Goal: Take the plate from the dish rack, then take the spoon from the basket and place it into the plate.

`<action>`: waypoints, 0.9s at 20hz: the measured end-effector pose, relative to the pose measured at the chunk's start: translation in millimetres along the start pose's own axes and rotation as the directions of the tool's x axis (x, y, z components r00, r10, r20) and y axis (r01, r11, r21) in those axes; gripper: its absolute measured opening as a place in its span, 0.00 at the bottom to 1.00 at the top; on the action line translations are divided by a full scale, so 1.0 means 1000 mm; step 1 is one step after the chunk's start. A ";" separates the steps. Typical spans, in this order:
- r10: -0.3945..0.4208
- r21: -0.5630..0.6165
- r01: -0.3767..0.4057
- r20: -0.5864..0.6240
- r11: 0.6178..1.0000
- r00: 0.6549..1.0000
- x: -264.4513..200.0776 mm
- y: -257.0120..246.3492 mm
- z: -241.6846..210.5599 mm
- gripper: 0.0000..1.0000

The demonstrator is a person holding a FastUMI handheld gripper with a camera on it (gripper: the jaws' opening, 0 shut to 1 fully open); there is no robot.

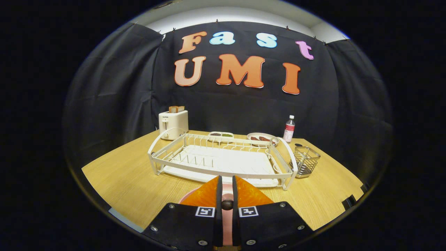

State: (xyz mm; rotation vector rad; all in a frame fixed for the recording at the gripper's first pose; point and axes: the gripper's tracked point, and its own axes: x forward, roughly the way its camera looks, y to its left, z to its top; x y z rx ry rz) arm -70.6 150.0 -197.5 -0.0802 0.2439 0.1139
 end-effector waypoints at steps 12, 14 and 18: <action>-0.059 0.123 0.072 -0.105 0.990 0.993 -0.004 -0.042 -0.008 0.84; -0.073 0.129 0.084 -0.088 0.988 0.993 -0.005 -0.054 0.006 0.94; -0.077 0.119 0.084 -0.063 0.989 0.995 -0.006 -0.077 0.038 0.97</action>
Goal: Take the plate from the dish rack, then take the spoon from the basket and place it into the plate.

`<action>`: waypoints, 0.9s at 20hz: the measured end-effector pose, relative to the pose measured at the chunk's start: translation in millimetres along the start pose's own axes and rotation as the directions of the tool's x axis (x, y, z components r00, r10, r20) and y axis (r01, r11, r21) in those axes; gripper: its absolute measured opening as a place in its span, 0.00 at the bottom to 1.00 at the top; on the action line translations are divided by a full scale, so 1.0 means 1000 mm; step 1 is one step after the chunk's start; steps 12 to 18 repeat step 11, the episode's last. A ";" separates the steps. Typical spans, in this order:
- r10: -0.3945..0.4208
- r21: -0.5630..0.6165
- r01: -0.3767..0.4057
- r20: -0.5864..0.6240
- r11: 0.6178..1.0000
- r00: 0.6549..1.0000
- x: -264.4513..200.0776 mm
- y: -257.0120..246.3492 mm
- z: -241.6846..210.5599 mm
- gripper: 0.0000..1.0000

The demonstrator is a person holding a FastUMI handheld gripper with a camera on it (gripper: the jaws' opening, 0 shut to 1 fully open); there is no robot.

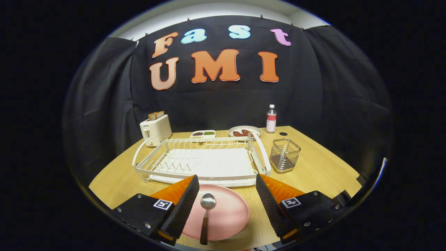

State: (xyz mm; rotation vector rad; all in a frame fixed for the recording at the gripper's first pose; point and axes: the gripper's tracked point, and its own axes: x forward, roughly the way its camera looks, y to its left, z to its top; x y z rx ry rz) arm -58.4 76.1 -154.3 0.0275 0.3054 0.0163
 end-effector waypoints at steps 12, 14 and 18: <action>-0.038 -0.024 0.040 0.076 0.999 0.996 0.000 -0.060 0.113 0.97; -0.038 -0.024 0.040 0.076 0.999 0.996 0.000 -0.060 0.113 0.97; -0.038 -0.024 0.040 0.076 0.999 0.996 0.000 -0.060 0.113 0.97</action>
